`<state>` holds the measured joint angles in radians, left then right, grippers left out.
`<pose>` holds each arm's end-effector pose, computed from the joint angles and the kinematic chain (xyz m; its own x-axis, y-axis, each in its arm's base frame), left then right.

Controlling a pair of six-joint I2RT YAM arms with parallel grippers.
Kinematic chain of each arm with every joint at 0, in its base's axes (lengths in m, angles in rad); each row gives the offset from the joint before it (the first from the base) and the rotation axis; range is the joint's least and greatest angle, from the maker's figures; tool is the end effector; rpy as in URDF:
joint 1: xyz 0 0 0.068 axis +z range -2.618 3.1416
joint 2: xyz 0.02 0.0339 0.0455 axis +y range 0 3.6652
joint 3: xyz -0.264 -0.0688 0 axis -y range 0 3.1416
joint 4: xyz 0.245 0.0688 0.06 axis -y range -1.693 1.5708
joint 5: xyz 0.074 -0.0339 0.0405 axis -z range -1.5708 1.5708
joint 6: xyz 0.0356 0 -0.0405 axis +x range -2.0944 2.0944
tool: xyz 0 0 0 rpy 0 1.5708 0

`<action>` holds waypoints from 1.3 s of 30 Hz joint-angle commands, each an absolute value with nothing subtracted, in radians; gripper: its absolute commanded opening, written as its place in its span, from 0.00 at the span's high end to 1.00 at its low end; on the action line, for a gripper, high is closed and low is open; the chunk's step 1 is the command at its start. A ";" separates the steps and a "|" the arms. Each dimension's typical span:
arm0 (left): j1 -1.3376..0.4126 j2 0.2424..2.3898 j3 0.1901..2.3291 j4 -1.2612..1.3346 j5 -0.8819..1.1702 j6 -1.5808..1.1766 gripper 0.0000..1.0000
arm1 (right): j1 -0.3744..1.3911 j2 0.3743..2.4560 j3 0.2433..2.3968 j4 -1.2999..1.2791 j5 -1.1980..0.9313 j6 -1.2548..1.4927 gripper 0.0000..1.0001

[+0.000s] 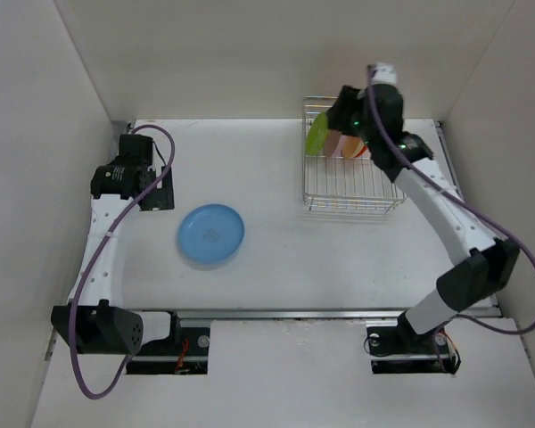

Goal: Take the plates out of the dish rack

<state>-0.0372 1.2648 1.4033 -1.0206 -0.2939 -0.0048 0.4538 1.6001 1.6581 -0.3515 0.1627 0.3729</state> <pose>0.2437 0.0012 0.3750 -0.7708 0.0241 -0.6366 -0.1521 0.9634 0.2206 0.3381 0.1585 0.4199 -0.3490 0.2298 -0.9085 -0.1783 0.9355 0.3051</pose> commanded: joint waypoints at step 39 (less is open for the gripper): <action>-0.141 1.529 1.466 -1.060 0.430 0.322 0.00 | 0.035 2.171 1.971 -0.278 0.093 0.364 0.74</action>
